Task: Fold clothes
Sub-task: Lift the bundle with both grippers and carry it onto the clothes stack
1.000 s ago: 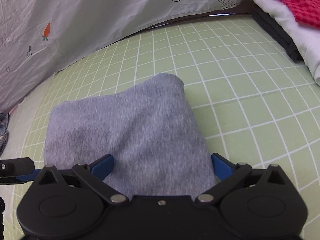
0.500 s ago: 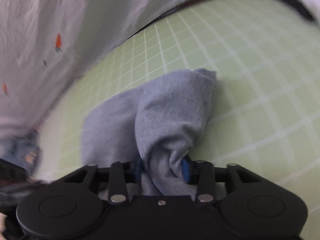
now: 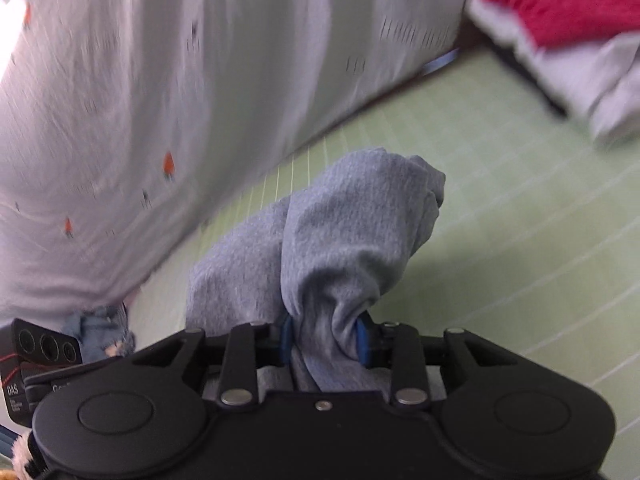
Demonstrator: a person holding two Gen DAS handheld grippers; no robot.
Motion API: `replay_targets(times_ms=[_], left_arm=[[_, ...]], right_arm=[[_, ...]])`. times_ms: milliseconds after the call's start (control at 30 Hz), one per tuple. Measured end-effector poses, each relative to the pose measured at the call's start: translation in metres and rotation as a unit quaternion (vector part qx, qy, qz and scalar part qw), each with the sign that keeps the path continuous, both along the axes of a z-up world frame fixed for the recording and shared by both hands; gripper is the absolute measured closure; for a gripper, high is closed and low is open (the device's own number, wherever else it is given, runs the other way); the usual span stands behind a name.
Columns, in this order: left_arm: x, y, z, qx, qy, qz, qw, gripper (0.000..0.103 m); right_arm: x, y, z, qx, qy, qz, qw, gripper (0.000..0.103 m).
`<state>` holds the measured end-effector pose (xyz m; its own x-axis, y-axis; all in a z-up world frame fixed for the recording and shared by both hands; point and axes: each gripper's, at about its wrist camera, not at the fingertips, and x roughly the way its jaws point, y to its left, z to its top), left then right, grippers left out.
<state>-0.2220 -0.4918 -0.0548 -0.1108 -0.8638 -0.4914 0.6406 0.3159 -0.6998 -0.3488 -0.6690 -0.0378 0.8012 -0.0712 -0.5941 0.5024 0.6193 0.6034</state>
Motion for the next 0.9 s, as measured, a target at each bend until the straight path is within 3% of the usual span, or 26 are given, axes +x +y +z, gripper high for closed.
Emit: replay_targets(times_ms=[167, 300, 400, 500, 533, 567, 600, 633, 667, 700, 767, 833, 867, 900], left_arm=[[-0.053, -0.094, 0.039, -0.031, -0.043, 0.001, 0.9986, 0.069], [-0.076, -0.185, 0.078, -0.076, -0.083, -0.007, 0.9936, 0.069], [-0.086, -0.248, 0.109, -0.111, -0.109, -0.016, 0.9878, 0.069], [-0.09, -0.311, 0.131, -0.124, -0.167, -0.028, 0.9778, 0.065], [-0.088, -0.331, 0.133, -0.116, -0.182, -0.024, 0.9761, 0.059], [-0.086, -0.35, 0.132, -0.103, -0.198, -0.018, 0.9746, 0.044], [-0.082, -0.37, 0.125, -0.08, -0.217, -0.004, 0.9729, 0.033], [-0.077, -0.391, 0.114, -0.05, -0.24, 0.016, 0.9693, 0.015], [-0.072, -0.409, 0.101, -0.012, -0.263, 0.031, 0.9642, 0.013], [-0.066, -0.423, 0.085, 0.036, -0.285, 0.038, 0.9571, 0.013], [-0.056, -0.447, 0.054, 0.119, -0.316, 0.049, 0.9399, 0.013], [-0.047, -0.457, 0.032, 0.157, -0.31, 0.051, 0.9362, 0.013], [-0.043, -0.458, 0.024, 0.167, -0.302, 0.053, 0.9371, 0.013], [-0.041, -0.451, 0.021, 0.163, -0.289, 0.056, 0.9417, 0.013]], right_arm=[[-0.054, -0.084, 0.038, -0.027, -0.035, -0.005, 0.999, 0.072], [-0.088, -0.155, 0.078, -0.095, -0.075, -0.023, 0.992, 0.072], [-0.107, -0.214, 0.114, -0.128, -0.098, -0.045, 0.986, 0.072], [-0.111, -0.266, 0.147, -0.173, -0.096, -0.06, 0.978, 0.072], [-0.104, -0.283, 0.149, -0.198, -0.079, -0.067, 0.975, 0.072], [-0.098, -0.3, 0.151, -0.223, -0.062, -0.075, 0.97, 0.07], [-0.092, -0.317, 0.152, -0.247, -0.045, -0.082, 0.965, 0.063], [-0.081, -0.334, 0.143, -0.251, -0.009, -0.098, 0.963, 0.057], [-0.07, -0.352, 0.134, -0.255, 0.026, -0.114, 0.96, 0.043], [-0.059, -0.369, 0.125, -0.259, 0.062, -0.129, 0.955, 0.035], [-0.028, -0.391, 0.093, -0.284, 0.133, -0.114, 0.943, 0.037], [-0.01, -0.397, 0.069, -0.296, 0.181, -0.102, 0.932, 0.037], [-0.004, -0.398, 0.059, -0.298, 0.2, -0.103, 0.928, 0.035], [-0.005, -0.395, 0.055, -0.295, 0.193, -0.099, 0.931, 0.028]])
